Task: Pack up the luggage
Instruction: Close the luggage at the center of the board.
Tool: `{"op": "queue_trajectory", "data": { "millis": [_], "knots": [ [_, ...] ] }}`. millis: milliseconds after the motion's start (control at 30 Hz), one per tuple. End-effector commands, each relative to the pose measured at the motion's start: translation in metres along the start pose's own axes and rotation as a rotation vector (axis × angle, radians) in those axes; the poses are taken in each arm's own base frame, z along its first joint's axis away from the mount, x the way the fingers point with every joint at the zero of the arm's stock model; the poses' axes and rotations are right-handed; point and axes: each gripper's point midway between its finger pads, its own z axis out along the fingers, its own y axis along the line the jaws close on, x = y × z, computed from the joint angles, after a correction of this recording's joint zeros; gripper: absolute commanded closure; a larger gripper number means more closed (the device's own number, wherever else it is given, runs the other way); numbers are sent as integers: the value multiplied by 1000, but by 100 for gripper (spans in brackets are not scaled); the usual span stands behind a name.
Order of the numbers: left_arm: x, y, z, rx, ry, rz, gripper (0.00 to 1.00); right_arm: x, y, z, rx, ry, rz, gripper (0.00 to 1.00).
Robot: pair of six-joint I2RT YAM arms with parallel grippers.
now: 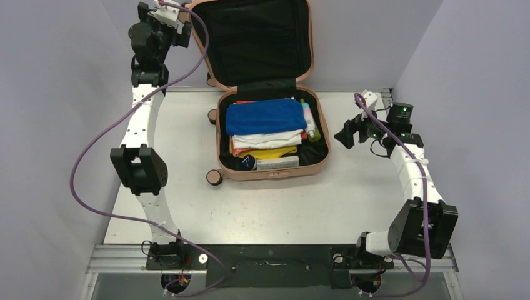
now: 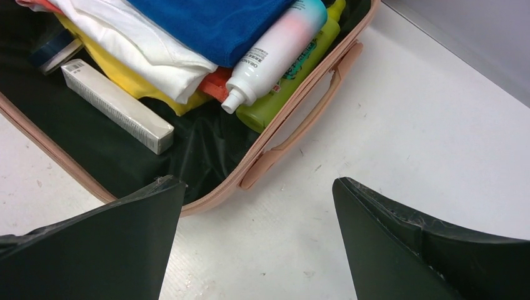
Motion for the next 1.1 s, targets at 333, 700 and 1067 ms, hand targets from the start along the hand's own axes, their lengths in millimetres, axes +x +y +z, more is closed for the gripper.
{"op": "queue_trajectory", "data": {
  "millis": [333,700,1067],
  "knots": [
    [-19,-4,36,247,-291,-277,13,12,-15,9,46,45,-28,8],
    [-2,-26,48,328,-368,-306,28,18,-17,12,49,62,-22,8],
    [25,-46,63,332,-365,-290,46,20,-15,13,38,68,-30,8]
  ]
}}
